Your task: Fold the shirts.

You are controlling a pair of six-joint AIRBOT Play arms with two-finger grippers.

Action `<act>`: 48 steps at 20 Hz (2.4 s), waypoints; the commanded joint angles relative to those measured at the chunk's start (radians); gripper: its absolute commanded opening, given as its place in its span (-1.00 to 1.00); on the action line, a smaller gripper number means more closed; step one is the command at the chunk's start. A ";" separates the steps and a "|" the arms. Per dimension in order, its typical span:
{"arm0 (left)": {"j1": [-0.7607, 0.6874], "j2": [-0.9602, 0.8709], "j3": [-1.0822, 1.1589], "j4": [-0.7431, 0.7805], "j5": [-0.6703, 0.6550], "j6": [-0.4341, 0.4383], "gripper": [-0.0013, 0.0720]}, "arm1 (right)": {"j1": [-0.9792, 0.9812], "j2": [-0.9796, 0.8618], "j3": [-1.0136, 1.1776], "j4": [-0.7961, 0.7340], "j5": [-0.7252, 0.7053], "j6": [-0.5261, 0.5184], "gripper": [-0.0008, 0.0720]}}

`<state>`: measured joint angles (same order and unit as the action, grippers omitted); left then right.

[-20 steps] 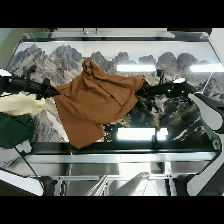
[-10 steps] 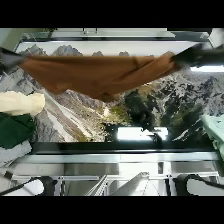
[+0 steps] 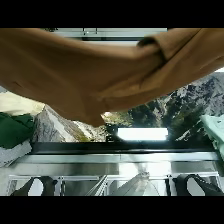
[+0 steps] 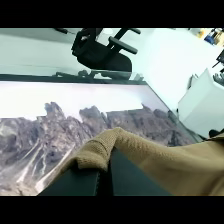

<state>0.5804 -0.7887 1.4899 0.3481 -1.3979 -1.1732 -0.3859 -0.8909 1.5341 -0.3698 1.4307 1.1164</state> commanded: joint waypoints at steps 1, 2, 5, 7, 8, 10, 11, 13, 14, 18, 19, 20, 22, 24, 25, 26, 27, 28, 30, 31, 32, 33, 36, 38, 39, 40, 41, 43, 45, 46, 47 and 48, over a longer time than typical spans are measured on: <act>-0.101 0.005 -0.090 0.068 0.018 0.002 -0.91 | 0.149 -0.064 -0.104 -0.010 -0.015 0.010 -0.92; -0.140 -0.018 -0.137 0.105 0.033 0.002 -0.91 | 0.220 -0.107 -0.158 -0.033 -0.054 0.009 -0.92; -0.275 -0.158 -0.272 0.280 0.183 0.030 -0.91 | 0.357 -0.284 -0.259 -0.159 -0.195 0.018 -0.92; -0.356 -0.306 -0.333 0.343 0.336 0.089 -0.91 | 0.377 -0.456 -0.266 -0.183 -0.240 0.039 -0.91; -0.381 -0.399 -0.336 0.341 0.409 0.116 -0.79 | 0.372 -0.546 -0.265 -0.167 -0.269 0.043 -0.57; -0.385 -0.579 -0.260 0.341 0.449 0.114 1.00 | 0.327 -0.689 -0.251 -0.137 -0.353 0.043 0.81; -0.365 -0.660 -0.190 0.343 0.401 0.114 0.96 | 0.290 -0.740 -0.232 -0.124 -0.362 0.031 0.86; -0.301 -0.769 -0.061 0.401 0.256 0.081 0.96 | 0.187 -0.806 -0.192 -0.125 -0.316 0.032 0.86; -0.268 -0.799 -0.022 0.438 0.185 0.036 0.96 | 0.136 -0.816 -0.190 -0.137 -0.292 0.032 0.86; -0.145 -0.852 -0.043 0.525 -0.018 -0.043 0.96 | 0.035 -0.866 -0.194 -0.297 -0.249 0.032 0.86; -0.123 -0.851 -0.086 0.524 -0.019 -0.044 0.96 | 0.034 -0.888 -0.194 -0.301 -0.248 0.032 0.82; -0.103 -0.851 -0.138 0.525 -0.019 -0.049 0.96 | 0.038 -0.912 -0.194 -0.301 -0.248 0.032 0.82; -0.072 -0.851 -0.239 0.526 -0.022 -0.049 0.96 | 0.058 -0.962 -0.194 -0.301 -0.235 0.032 0.81; -0.070 -0.851 -0.319 0.580 -0.003 -0.048 0.96 | 0.085 -0.999 -0.194 -0.301 -0.192 0.032 0.81; -0.078 -0.851 -0.349 0.626 0.019 -0.048 0.96 | 0.104 -1.014 -0.194 -0.301 -0.175 0.032 0.81; -0.093 -0.852 -0.371 0.651 0.049 -0.048 0.96 | 0.121 -1.025 -0.194 -0.301 -0.166 0.031 0.81; -0.109 -0.851 -0.386 0.651 0.081 -0.047 0.95 | 0.143 -1.033 -0.194 -0.301 -0.166 0.031 0.81; -0.128 -0.852 -0.398 0.651 0.112 -0.047 0.95 | 0.166 -1.038 -0.194 -0.300 -0.167 0.031 0.72; -0.180 -0.852 -0.416 0.653 0.159 -0.046 0.91 | 0.203 -1.040 -0.194 -0.301 -0.166 0.013 0.25; -0.203 -0.855 -0.415 0.655 0.163 -0.044 0.91 | 0.216 -1.040 -0.194 -0.300 -0.166 0.013 0.25; -0.221 -0.858 -0.415 0.654 0.164 -0.041 0.90 | 0.225 -1.040 -0.194 -0.299 -0.172 0.013 0.25; -0.236 -0.864 -0.414 0.654 0.178 -0.037 0.79 | 0.231 -1.040 -0.194 -0.296 -0.184 0.013 0.25; -0.268 -0.898 -0.413 0.652 0.219 -0.035 -0.52 | 0.240 -1.040 -0.194 -0.233 -0.195 0.004 -0.02; -0.275 -0.912 -0.413 0.652 0.219 -0.029 -0.89 | 0.252 -1.041 -0.194 -0.168 -0.195 -0.039 -0.64; -0.275 -0.911 -0.412 0.645 0.215 -0.028 -0.89 | 0.255 -1.040 -0.194 -0.129 -0.195 -0.060 -0.91; -0.275 -0.906 -0.402 0.639 0.195 -0.029 -0.89 | 0.258 -1.040 -0.193 -0.085 -0.187 -0.081 -0.92; -0.272 -0.896 -0.387 0.635 0.163 -0.029 -0.89 | 0.259 -1.037 -0.193 -0.044 -0.165 -0.107 -0.92; -0.258 -0.846 -0.340 0.590 0.066 -0.015 -0.89 | 0.255 -1.004 -0.192 0.018 -0.079 -0.140 -0.92; -0.247 -0.765 -0.267 0.517 -0.048 -0.005 -0.89 | 0.246 -0.917 -0.193 0.023 0.042 -0.150 -0.93; -0.243 -0.715 -0.228 0.472 -0.108 -0.005 -0.89 | 0.244 -0.850 -0.193 0.023 0.101 -0.152 -0.92; -0.243 -0.655 -0.187 0.404 -0.180 -0.005 -0.89 | 0.238 -0.773 -0.193 0.025 0.139 -0.150 -0.93; -0.243 -0.594 -0.149 0.311 -0.243 0.008 -0.89 | 0.235 -0.671 -0.192 0.044 0.160 -0.145 -0.92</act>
<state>0.3309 -1.5097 1.2476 0.8505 -1.4460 -1.1843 -0.1425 -1.7386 1.3407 -0.3828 1.4540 0.9848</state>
